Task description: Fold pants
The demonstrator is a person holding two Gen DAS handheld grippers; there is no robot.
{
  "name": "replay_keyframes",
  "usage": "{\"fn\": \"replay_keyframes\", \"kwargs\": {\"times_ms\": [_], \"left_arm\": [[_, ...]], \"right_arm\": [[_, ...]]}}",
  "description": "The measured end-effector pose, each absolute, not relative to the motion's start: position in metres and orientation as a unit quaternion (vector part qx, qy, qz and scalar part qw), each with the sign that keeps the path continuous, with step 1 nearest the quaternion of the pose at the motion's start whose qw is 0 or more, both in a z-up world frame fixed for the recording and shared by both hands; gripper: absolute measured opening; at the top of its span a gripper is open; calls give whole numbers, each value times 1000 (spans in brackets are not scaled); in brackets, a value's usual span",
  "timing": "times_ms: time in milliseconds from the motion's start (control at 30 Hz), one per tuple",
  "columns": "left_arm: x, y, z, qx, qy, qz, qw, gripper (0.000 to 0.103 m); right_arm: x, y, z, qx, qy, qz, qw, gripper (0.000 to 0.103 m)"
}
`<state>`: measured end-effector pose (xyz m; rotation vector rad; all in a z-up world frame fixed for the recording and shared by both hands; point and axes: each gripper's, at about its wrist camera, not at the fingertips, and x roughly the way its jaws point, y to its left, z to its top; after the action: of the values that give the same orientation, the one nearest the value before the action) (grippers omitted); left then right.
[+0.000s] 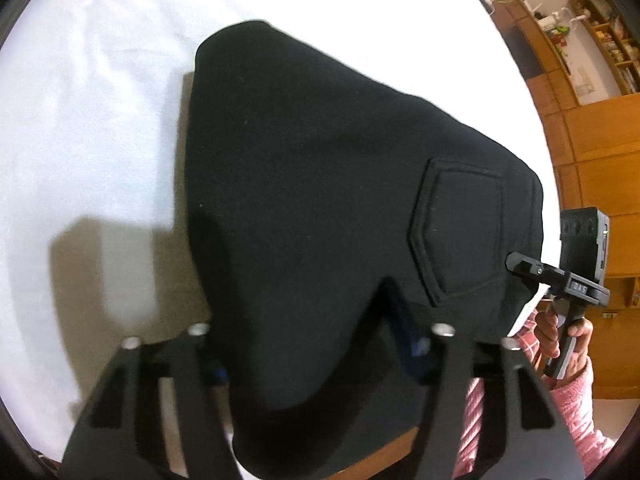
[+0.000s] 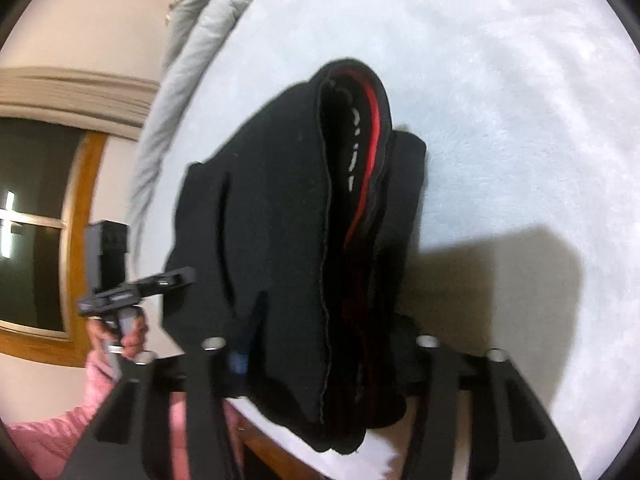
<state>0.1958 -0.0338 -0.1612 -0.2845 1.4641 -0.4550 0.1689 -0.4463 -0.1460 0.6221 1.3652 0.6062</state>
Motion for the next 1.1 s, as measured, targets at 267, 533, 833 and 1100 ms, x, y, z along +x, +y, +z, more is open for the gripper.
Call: {"fn": "replay_keyframes", "kwargs": {"times_ms": [267, 533, 833, 1100], "left_arm": [[190, -37, -143, -122, 628, -217, 737, 30], [198, -23, -108, -169, 586, -242, 754, 24], [267, -54, -76, -164, 538, -246, 789, 18], [318, -49, -104, -144, 546, -223, 795, 19]], "right_arm": [[164, -444, -128, 276, 586, 298, 702, 34], [170, -439, -112, 263, 552, 318, 725, 33], [238, -455, -95, 258, 513, 297, 763, 33], [305, -464, -131, 271, 522, 273, 761, 33]]}}
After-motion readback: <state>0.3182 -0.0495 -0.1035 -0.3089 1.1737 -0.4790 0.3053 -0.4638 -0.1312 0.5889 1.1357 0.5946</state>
